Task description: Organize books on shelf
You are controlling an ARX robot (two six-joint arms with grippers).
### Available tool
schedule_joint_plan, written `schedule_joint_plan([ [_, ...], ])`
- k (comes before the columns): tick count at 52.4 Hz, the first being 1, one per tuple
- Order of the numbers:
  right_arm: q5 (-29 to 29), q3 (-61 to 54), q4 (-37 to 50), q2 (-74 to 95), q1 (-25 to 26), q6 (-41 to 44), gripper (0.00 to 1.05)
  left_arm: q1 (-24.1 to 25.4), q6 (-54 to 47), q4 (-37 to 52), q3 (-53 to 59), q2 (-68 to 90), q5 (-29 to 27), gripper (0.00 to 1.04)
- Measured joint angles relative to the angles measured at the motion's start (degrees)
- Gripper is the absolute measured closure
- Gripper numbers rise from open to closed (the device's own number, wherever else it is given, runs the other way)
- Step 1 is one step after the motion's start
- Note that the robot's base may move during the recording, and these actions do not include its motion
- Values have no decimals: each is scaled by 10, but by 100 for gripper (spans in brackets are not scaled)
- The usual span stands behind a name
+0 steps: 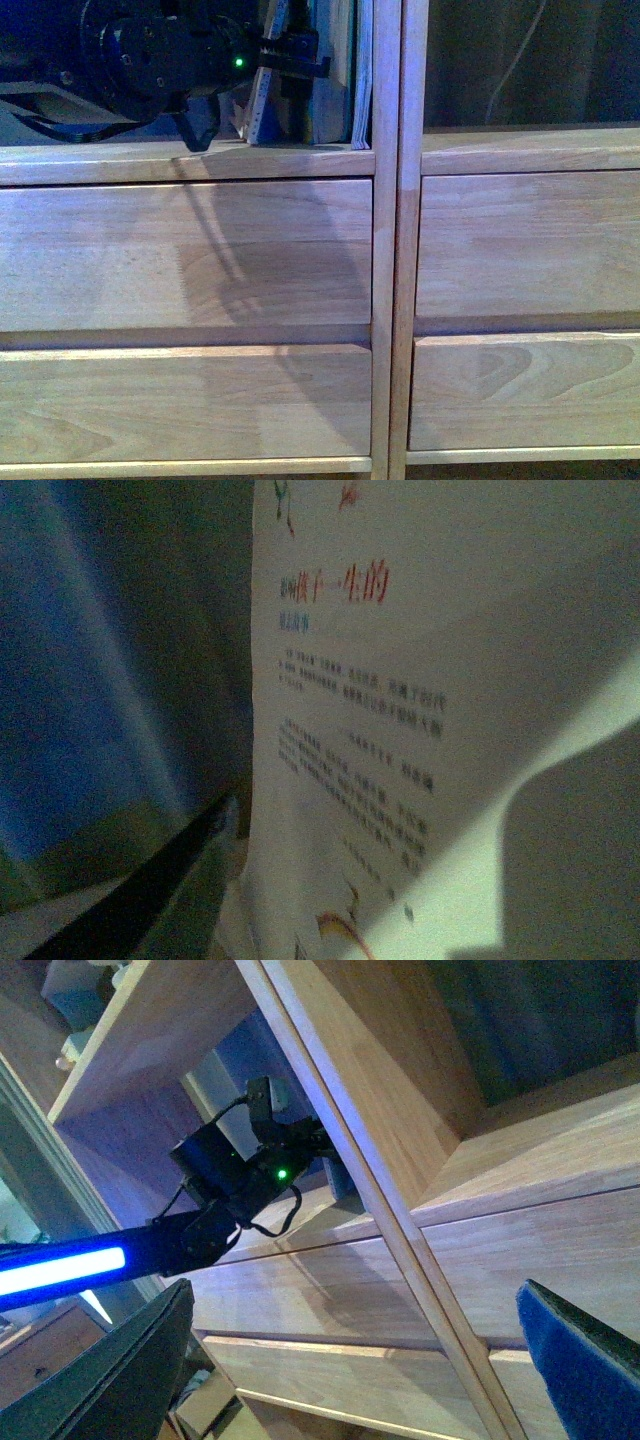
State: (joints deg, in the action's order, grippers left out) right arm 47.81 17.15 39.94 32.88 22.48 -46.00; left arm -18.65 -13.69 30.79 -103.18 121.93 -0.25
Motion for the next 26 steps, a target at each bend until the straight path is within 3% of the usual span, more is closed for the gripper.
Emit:
schedule_joint_plan([
  [7, 0, 0, 0, 0, 0, 0, 7, 2, 69, 23, 105, -70, 12, 6],
  [12, 0, 0, 0, 0, 0, 0, 7, 5, 130, 38, 188, -140, 31, 8],
  [23, 0, 0, 0, 0, 0, 2, 7, 9, 170, 43, 203, -173, 31, 7],
  [26, 0, 0, 0, 0, 0, 2, 7, 7, 162, -6, 208, -180, -40, 14],
])
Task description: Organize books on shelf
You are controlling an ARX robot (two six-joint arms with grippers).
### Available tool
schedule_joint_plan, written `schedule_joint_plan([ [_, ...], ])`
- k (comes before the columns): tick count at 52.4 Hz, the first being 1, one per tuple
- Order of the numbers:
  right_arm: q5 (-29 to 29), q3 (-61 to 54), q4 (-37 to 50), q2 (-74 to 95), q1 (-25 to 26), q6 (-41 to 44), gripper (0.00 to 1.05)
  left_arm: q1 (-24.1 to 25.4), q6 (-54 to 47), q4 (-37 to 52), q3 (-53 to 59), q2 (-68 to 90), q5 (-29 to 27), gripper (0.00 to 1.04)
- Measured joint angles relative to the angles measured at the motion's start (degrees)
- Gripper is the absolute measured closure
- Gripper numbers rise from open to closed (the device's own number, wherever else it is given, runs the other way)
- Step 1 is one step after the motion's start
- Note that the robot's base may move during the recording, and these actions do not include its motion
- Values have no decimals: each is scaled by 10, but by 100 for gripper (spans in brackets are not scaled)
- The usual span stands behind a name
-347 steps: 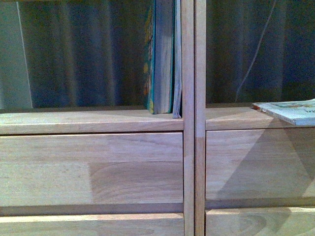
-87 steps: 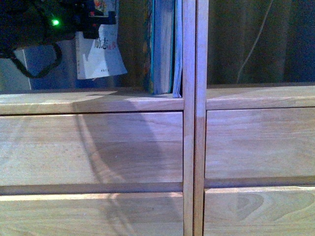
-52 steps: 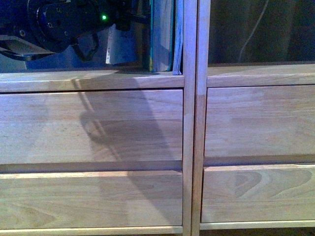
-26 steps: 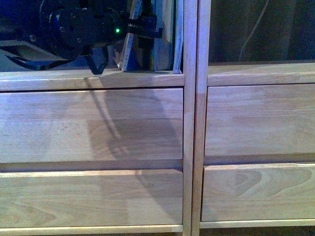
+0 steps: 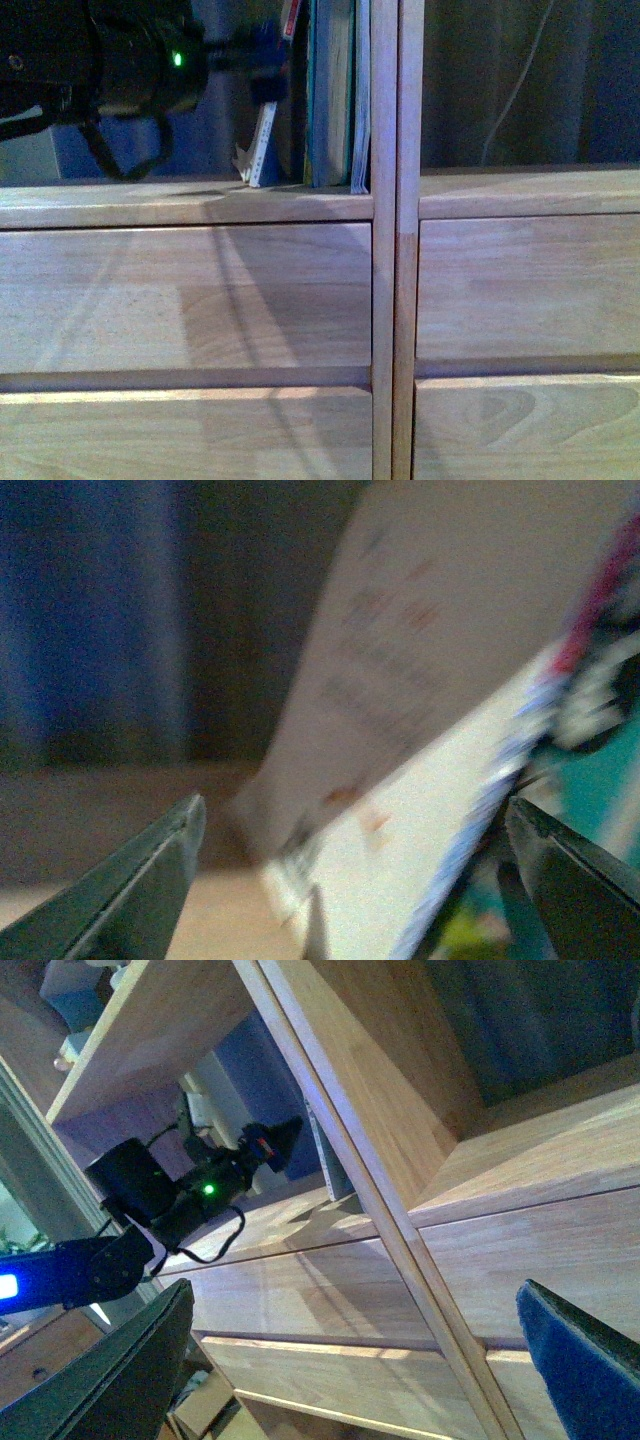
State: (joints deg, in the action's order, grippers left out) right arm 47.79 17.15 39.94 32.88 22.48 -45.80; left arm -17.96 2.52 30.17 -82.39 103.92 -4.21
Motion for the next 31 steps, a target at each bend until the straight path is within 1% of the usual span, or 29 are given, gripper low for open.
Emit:
schedule_joint_plan([
  [1, 0, 0, 0, 0, 0, 0, 7, 0, -5, -23, 12, -8, -34, 17],
  [2, 0, 0, 0, 0, 0, 0, 7, 0, -5, -31, 21, -14, -48, 19],
  [4, 0, 0, 0, 0, 0, 0, 7, 3, -10, -35, 65, -36, -92, 26],
  [6, -6, 0, -2, -1, 0, 4, 7, 8, -12, -25, 102, -54, -103, 31],
  [7, -34, 5, -28, -9, -7, 28, 9, 12, -14, -15, 126, -67, -102, 35],
  [8, -108, 22, -104, -24, -27, 63, 14, 19, -15, 2, 164, -88, -101, 40],
  [10, -198, 39, -196, -45, -53, 142, 20, 30, -16, 25, 212, -116, -96, 47],
  [11, -252, 42, -256, -59, -70, 199, 25, 38, -16, 41, 246, -136, -93, 53],
  [13, -304, 33, -313, -73, -86, 268, 32, 48, -17, 61, 289, -163, -88, 60],
  [15, -342, 18, -339, -89, -98, 325, 39, 57, -17, 79, 330, -186, -81, 67],
  [16, -359, 7, -342, -97, -106, 358, 44, 63, -17, 90, 358, -202, -77, 72],
  [19, -381, -13, -341, -111, -123, 403, 56, 71, -17, 113, 418, -232, -61, 85],
  [23, -398, -44, -337, -131, -142, 433, 73, 83, -18, 137, 492, -268, -46, 102],
  [25, -407, -53, -336, -140, -150, 438, 80, 89, -19, 145, 516, -283, -43, 102],
  [27, -445, -61, -336, -148, -173, 442, 87, 96, -19, 151, 539, -299, -38, 102],
  [29, -464, -66, -336, -156, -193, 444, 93, 100, -19, 156, 555, -310, -33, 102],
  [31, -469, -74, -335, -163, -211, 446, 99, 105, -19, 162, 574, -325, -30, 102],
])
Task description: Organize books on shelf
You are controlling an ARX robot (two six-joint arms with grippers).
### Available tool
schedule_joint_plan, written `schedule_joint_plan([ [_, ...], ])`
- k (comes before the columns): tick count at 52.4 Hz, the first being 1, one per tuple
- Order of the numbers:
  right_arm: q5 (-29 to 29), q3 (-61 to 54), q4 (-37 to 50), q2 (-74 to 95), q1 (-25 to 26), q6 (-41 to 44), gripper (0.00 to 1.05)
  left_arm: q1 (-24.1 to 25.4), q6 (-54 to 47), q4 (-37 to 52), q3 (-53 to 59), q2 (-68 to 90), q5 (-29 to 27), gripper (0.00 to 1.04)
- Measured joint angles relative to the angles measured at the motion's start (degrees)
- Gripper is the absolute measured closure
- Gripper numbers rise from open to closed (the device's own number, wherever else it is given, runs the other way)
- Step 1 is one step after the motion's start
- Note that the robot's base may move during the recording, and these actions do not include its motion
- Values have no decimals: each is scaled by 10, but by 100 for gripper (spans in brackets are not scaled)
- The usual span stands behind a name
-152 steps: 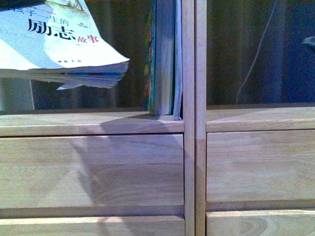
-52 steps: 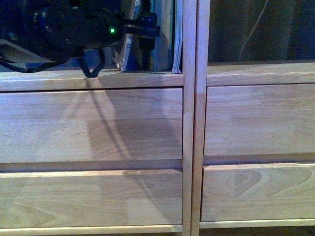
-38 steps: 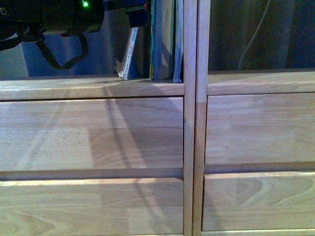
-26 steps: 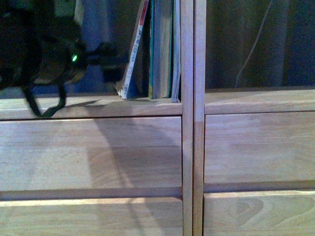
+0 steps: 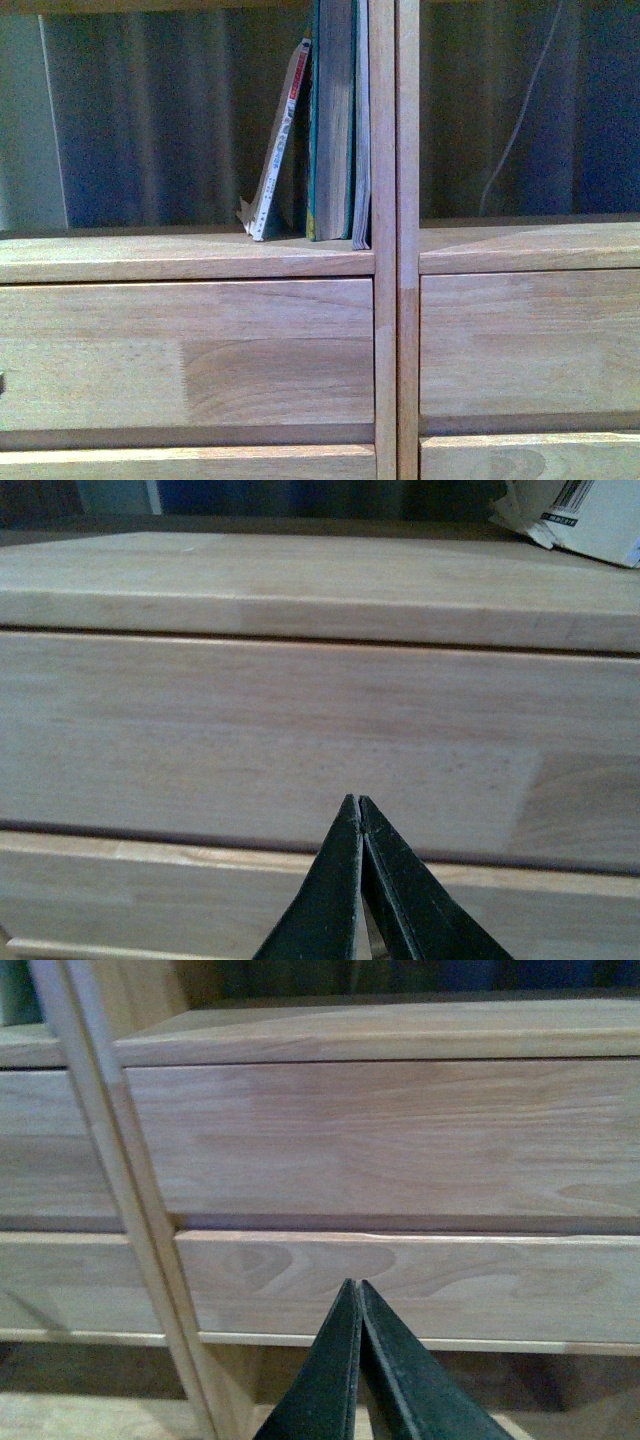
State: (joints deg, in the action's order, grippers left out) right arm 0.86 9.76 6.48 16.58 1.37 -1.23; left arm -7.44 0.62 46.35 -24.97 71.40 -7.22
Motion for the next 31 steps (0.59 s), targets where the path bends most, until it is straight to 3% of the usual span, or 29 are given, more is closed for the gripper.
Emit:
schedule_joint_plan([
  [17, -7, -47, -1, -49, -11, 7, 102, 31, 0, 5, 126, -119, 31, 102],
  [21, -7, -50, -55, -93, -12, 8, 102, 53, 0, -3, 143, -144, 66, 102],
  [31, -7, -61, -68, -131, -12, 9, 102, 71, -1, -31, 179, -207, 73, 102],
])
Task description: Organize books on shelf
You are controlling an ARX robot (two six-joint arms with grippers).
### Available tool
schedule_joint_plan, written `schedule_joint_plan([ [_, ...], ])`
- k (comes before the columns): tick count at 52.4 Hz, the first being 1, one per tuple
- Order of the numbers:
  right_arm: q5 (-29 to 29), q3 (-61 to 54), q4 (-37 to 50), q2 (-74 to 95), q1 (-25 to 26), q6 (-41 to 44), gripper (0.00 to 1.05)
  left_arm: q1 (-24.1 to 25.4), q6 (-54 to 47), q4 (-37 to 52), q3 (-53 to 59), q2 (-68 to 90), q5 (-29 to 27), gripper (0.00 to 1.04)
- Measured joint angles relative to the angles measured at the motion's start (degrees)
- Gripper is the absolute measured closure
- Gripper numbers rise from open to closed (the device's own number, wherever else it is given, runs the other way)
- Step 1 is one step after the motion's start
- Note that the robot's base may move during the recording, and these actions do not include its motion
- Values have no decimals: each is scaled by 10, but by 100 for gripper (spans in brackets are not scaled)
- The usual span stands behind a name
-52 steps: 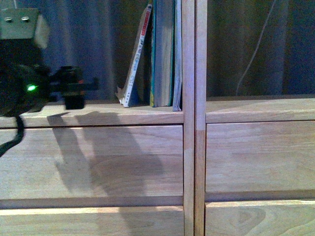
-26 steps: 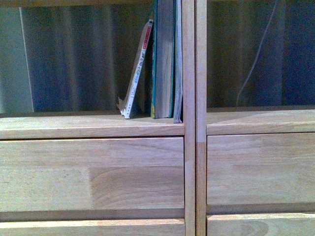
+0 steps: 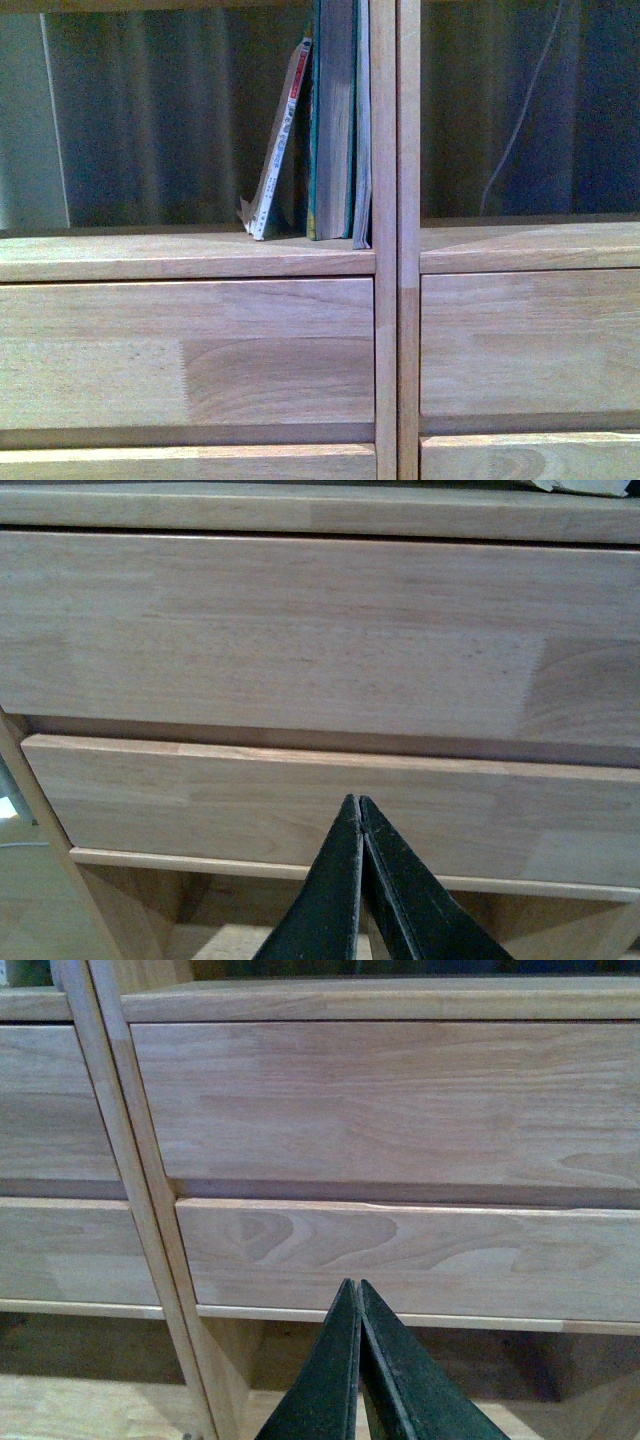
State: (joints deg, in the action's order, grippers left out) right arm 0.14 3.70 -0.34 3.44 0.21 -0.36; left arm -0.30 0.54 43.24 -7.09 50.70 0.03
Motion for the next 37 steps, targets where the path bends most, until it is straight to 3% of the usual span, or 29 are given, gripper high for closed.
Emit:
schedule_joint_plan([
  [13, 0, -28, 1, -27, 0, 0, 102, 0, 0, -60, 35, -94, 0, 102],
  [19, 0, -28, 2, -29, 0, 0, 102, 0, 0, -43, 57, -104, 0, 102],
  [37, 0, -28, 2, -31, 0, 0, 102, 0, -1, -147, 63, -217, 0, 102],
])
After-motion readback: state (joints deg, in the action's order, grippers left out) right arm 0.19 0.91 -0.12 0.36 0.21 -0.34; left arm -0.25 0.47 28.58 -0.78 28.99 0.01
